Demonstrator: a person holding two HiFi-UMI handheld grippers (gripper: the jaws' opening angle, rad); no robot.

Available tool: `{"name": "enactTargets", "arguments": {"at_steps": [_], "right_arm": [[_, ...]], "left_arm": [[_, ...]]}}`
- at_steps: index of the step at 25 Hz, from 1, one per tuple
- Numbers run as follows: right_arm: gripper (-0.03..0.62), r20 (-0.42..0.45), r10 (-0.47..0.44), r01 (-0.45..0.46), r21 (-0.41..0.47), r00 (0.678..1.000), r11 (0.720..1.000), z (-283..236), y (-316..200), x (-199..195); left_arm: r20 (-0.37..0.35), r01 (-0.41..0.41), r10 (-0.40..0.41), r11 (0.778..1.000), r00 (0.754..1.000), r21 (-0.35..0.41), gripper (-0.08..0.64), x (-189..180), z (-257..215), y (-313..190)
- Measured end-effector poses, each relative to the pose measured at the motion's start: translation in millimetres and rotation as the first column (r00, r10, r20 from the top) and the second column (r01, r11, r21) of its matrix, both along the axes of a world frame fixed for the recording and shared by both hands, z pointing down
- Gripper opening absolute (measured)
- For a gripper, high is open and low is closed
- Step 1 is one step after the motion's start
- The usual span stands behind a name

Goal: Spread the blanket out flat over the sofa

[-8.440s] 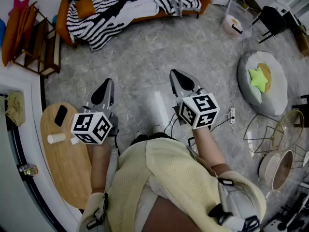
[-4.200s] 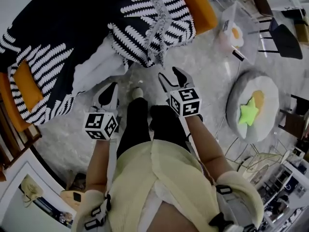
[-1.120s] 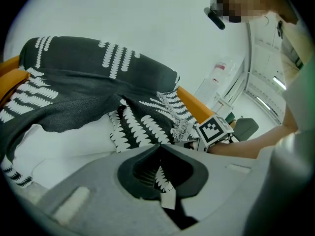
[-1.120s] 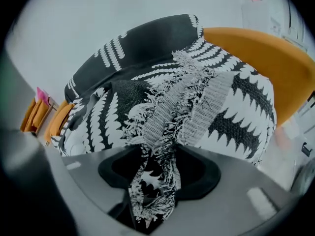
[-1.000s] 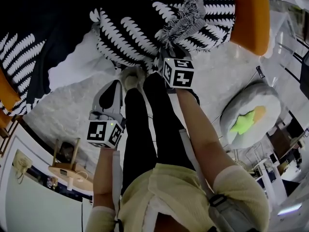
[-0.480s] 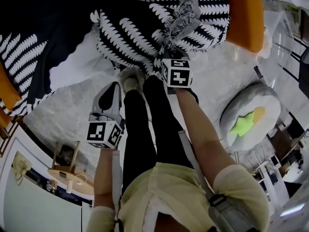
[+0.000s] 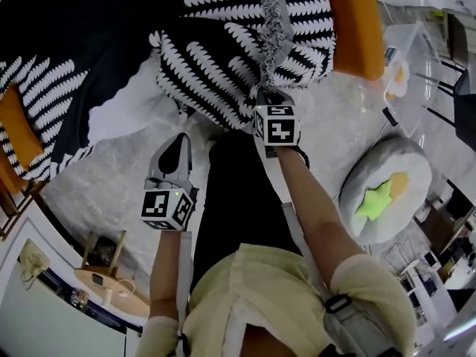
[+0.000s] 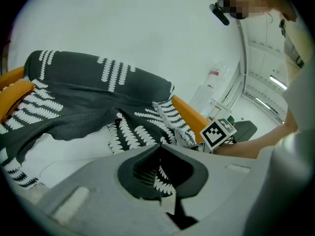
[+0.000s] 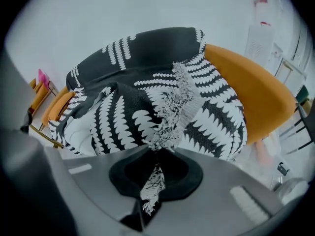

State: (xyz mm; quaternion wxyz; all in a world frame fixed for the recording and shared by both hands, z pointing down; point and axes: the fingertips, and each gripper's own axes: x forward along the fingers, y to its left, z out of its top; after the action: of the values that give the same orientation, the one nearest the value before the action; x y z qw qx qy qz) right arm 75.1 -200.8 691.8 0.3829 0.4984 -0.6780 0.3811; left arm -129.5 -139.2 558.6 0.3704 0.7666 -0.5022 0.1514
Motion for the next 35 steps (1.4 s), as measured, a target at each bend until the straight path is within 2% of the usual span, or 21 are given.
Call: {"name": "enactTargets", "arguments": {"at_steps": [8,12,20,25,28,35], "right_arm": [[0.025,-0.045,0.026,-0.022,0.072,0.999,0.997,-44.0,9.3,8.5],[0.024,-0.07,0.043,-0.034,0.116,0.997,0.993,-63.4,13.0,14.6],[0.025,-0.136,-0.034,0.059,0.186,0.99,0.981,-102.0,6.2,37.9],[0.025,-0.139,-0.061,0.088,0.203,0.988,0.975,-116.9,4.1,61.6],[0.025,-0.134,-0.109,0.136,0.215,0.985,0.967,-125.6,4.1,67.3],[0.023,-0.088,-0.169,0.185,0.233,0.982,0.955,-143.8,10.2,94.2]], "left_arm": [[-0.005,0.012,-0.012,0.999,1.0,0.041,0.005,-14.6,-29.0,22.5],[-0.007,-0.008,0.009,0.998,1.0,0.054,0.005,-23.2,-41.0,39.7],[0.0,-0.055,0.056,0.996,0.998,0.07,0.005,-20.1,-57.3,62.8],[0.012,-0.057,0.056,0.995,0.998,0.077,0.005,-2.2,-66.1,56.6],[0.013,-0.037,0.036,0.996,0.999,0.08,0.005,11.4,-69.2,52.9],[0.012,-0.026,0.025,0.996,1.0,0.087,0.005,76.0,-72.8,40.5]]}}
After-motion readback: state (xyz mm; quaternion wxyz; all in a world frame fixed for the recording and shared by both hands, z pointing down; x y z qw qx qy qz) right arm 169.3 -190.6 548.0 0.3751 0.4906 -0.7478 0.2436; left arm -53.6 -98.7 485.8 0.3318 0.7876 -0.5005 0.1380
